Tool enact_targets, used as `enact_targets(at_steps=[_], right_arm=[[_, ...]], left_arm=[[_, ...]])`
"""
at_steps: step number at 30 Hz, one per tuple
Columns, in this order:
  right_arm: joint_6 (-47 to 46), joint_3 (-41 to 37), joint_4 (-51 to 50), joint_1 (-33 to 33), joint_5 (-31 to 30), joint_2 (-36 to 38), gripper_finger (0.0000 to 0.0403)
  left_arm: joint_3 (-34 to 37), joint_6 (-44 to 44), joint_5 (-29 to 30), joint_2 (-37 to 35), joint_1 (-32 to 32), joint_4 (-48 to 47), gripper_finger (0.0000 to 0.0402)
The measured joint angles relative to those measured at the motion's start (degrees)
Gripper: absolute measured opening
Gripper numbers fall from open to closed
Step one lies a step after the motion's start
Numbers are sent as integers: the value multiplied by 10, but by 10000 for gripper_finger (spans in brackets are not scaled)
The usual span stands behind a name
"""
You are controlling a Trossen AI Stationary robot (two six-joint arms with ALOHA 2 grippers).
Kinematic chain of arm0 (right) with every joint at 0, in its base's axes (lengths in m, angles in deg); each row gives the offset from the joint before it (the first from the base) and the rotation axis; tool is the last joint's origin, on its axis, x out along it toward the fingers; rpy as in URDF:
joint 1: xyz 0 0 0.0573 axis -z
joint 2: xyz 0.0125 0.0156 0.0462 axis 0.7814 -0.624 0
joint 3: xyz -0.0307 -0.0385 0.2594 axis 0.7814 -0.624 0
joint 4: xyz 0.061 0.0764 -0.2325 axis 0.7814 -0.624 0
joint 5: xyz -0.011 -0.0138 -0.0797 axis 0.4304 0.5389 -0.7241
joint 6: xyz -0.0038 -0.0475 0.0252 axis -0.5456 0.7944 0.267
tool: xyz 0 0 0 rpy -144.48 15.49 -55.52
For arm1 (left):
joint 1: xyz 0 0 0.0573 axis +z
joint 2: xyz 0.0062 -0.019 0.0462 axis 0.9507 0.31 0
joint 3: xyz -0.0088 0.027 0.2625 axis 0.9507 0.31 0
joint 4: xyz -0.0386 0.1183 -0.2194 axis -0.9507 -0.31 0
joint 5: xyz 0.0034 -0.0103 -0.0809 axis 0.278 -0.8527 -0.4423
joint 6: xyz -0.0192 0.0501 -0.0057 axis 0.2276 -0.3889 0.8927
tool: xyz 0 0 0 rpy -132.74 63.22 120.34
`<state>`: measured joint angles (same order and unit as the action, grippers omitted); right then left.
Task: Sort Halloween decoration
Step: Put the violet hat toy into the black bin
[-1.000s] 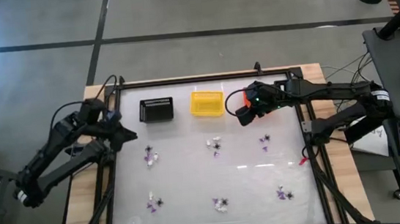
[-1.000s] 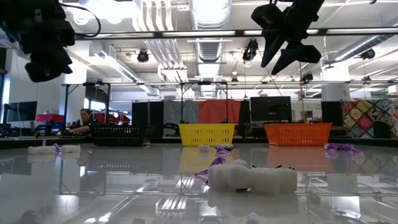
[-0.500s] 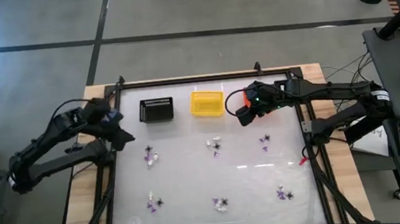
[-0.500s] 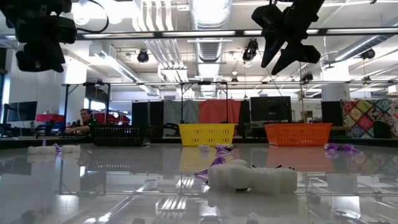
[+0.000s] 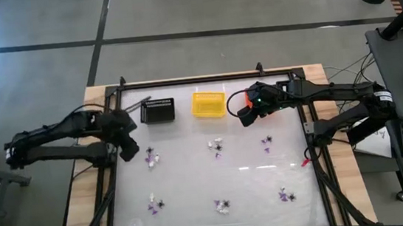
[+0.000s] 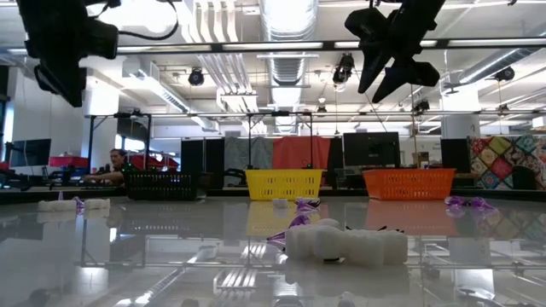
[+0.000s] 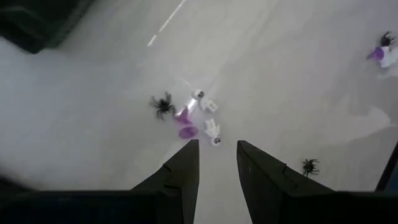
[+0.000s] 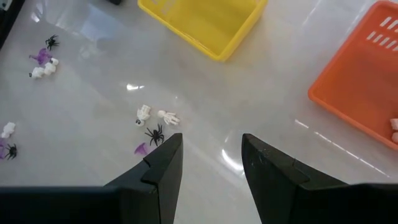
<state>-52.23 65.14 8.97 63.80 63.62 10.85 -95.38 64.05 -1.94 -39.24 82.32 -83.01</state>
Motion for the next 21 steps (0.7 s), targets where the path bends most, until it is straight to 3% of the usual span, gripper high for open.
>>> enact_targets(at_steps=[12, 21], right_arm=[[-4, 0, 0, 0, -1, 0, 155], [23, 0, 0, 0, -10, 0, 155]], left_arm=[[102, 117, 9, 23, -51, 79, 91], [116, 167, 25, 52, -51, 99, 90]])
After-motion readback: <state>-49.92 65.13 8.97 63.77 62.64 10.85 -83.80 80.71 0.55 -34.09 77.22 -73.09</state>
